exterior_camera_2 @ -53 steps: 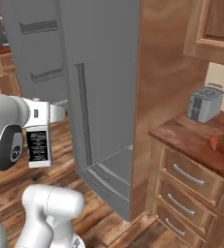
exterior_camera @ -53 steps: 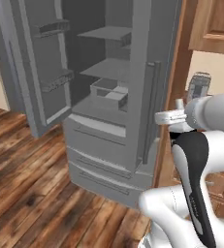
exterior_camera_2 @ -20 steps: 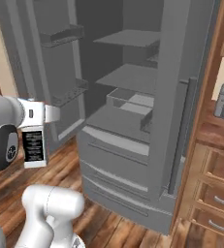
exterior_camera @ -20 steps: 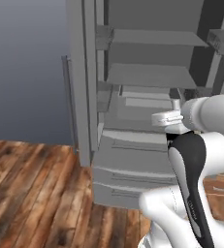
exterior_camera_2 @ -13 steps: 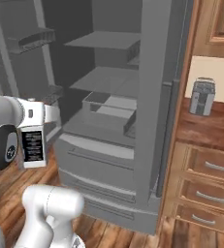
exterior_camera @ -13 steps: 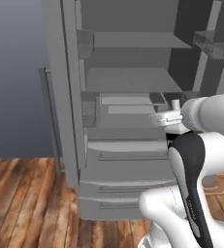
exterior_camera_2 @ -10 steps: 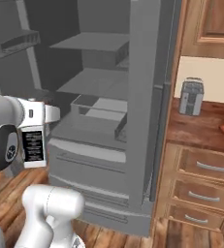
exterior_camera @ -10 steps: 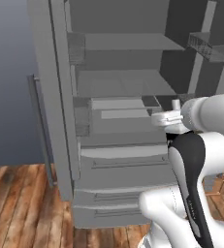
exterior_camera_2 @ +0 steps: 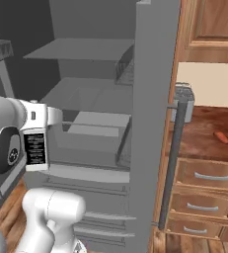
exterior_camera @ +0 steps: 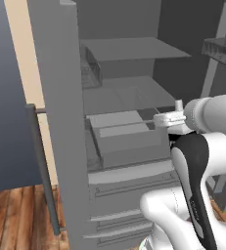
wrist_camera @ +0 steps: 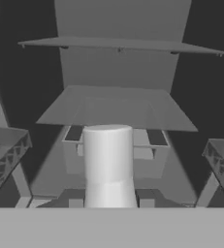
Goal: Place the liquor and beer on the top shelf of the fridge to keep them out of children's reach, and place the sweet potato on lower shelves for easy access.
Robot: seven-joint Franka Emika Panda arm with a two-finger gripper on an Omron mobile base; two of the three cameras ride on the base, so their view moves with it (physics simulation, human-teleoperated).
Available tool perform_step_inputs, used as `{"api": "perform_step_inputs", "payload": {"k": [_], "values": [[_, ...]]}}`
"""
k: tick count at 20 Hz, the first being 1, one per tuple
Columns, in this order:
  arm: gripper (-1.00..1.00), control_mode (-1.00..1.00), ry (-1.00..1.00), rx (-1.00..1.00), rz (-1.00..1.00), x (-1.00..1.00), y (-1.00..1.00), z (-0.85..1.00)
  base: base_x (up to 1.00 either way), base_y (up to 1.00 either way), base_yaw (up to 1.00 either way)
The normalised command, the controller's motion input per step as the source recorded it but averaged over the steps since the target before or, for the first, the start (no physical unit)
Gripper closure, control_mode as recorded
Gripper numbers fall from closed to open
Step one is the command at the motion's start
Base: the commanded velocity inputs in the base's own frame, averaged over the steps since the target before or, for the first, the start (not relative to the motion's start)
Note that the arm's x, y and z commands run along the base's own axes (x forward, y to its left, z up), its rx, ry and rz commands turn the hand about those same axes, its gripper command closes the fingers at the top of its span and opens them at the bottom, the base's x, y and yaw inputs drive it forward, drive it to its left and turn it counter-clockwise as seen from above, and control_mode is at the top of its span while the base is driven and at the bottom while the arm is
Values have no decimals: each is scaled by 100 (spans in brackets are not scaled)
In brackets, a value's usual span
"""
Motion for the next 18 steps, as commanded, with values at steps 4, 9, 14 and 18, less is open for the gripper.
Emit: {"api": "perform_step_inputs", "payload": {"k": [4,9,14,18], "values": [[100,100,0,0,0,0,0,0,49,62,-22],[100,100,0,0,0,0,0,0,57,18,-14],[100,-100,-13,6,-1,26,-4,0,39,0,-3],[100,-100,-31,16,0,56,-10,0,0,0,0]]}}
